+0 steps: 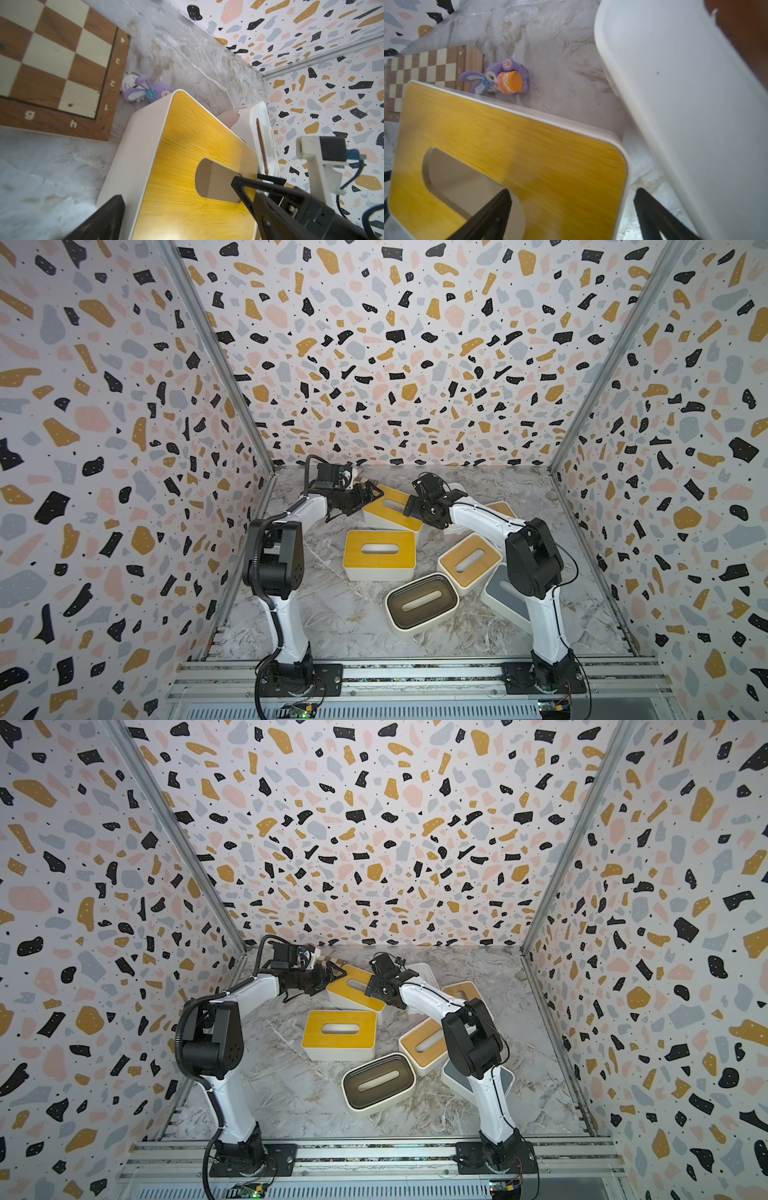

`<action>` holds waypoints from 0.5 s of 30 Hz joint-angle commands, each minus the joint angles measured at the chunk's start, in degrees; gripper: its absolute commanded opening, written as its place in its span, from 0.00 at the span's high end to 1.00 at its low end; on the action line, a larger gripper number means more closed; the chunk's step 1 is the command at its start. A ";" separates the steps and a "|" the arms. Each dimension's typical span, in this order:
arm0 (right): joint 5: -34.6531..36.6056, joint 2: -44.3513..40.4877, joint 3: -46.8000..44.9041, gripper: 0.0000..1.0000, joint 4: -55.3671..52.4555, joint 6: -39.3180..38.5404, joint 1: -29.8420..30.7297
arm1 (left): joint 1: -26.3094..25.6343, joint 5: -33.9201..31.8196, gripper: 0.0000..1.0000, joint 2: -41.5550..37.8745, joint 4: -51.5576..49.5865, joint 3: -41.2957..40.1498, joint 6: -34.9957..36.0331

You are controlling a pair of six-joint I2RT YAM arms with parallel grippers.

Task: Stack the tissue boxes
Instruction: Pick up the tissue box from the center of the board.

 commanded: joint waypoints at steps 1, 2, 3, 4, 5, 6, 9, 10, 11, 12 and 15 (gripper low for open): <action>-0.35 0.58 1.96 0.10 -3.04 -1.92 -0.48 | -1.03 2.26 0.03 -2.37 -0.40 -1.52 0.70; -0.32 0.83 2.36 0.11 -3.33 -2.13 -0.35 | -1.27 2.00 0.03 -2.54 -0.62 -1.63 0.95; 0.06 1.15 2.78 0.12 -3.54 -2.50 -0.15 | -1.45 1.36 0.03 -2.35 -1.44 -1.39 1.34; 0.45 1.52 3.29 0.14 -4.02 -2.82 -0.04 | -1.50 0.83 0.03 -2.17 -2.69 -1.10 1.65; 0.70 1.98 3.88 0.14 -4.58 -2.99 -0.04 | -1.59 0.54 0.03 -1.88 -2.57 -1.00 1.75; 0.67 2.45 4.43 0.14 -4.85 -3.25 -0.04 | -1.59 0.53 0.03 -1.65 -2.09 -1.00 1.73; 0.58 3.78 5.13 0.15 -5.64 -3.60 -0.04 | -1.66 -0.58 0.03 -0.37 -2.29 0.53 1.71; 0.58 4.07 5.28 0.16 -5.75 -3.71 0.05 | -1.76 -0.78 0.02 0.29 -2.73 1.46 1.75; 0.73 4.30 5.30 0.16 -5.67 -3.93 0.14 | -1.76 -0.65 0.02 1.19 -3.31 2.43 1.76; 1.19 4.58 5.45 0.16 -5.96 -3.95 0.22 | -1.85 -0.29 0.03 1.98 -3.62 3.20 1.77; 2.42 4.50 5.34 0.21 -5.54 -4.88 0.31 | -2.44 0.13 0.03 2.89 -3.66 4.03 1.89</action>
